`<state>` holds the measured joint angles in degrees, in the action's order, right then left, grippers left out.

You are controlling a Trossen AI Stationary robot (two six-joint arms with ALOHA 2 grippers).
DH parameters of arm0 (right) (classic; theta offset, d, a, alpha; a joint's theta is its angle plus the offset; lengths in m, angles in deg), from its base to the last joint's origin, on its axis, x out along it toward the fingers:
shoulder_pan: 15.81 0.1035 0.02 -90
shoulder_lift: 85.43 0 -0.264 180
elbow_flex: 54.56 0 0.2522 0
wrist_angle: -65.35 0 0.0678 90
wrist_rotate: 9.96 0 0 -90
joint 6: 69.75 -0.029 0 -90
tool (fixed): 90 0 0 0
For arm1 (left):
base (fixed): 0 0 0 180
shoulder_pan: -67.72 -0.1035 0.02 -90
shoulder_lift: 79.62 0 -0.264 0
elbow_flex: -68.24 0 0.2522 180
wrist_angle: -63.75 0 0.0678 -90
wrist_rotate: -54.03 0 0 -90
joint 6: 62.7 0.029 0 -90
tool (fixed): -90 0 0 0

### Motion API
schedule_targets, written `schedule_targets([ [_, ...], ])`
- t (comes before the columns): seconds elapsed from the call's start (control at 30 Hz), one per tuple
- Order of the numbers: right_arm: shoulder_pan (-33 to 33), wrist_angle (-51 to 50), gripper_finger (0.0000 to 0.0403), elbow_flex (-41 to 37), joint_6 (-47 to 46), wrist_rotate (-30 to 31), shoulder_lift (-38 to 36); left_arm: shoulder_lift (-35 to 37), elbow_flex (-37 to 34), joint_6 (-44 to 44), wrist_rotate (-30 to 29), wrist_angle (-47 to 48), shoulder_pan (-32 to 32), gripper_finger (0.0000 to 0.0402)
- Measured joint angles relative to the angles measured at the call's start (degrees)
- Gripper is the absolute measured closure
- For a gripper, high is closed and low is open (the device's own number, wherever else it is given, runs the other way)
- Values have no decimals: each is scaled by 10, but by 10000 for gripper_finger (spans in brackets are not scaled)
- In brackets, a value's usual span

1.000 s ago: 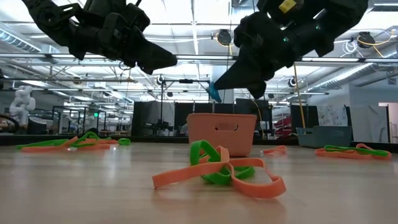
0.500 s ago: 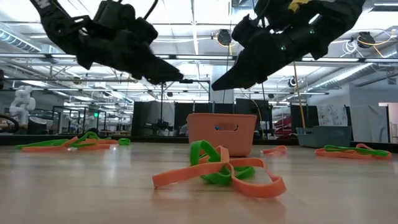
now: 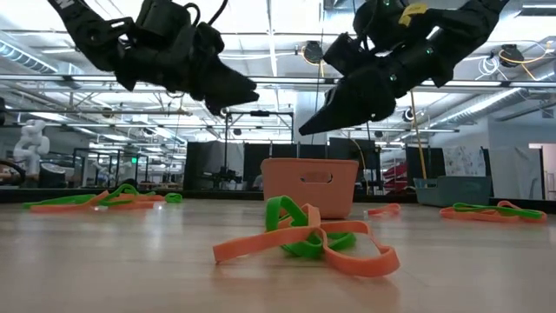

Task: Sort rubber bands into baskets
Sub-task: Put the orange rubber band into the green bin

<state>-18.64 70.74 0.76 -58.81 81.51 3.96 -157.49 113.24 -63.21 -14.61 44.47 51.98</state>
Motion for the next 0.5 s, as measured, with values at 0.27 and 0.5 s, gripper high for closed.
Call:
schedule_targets([
  [0.27, 0, -195, 314, 45, 85, 15, -90, 50, 0, -178, -69, 204, 38, 222],
  [0.5, 0, -352, 314, 107, 48, 31, -212, 36, 1, -232, -153, 131, 171, 222],
])
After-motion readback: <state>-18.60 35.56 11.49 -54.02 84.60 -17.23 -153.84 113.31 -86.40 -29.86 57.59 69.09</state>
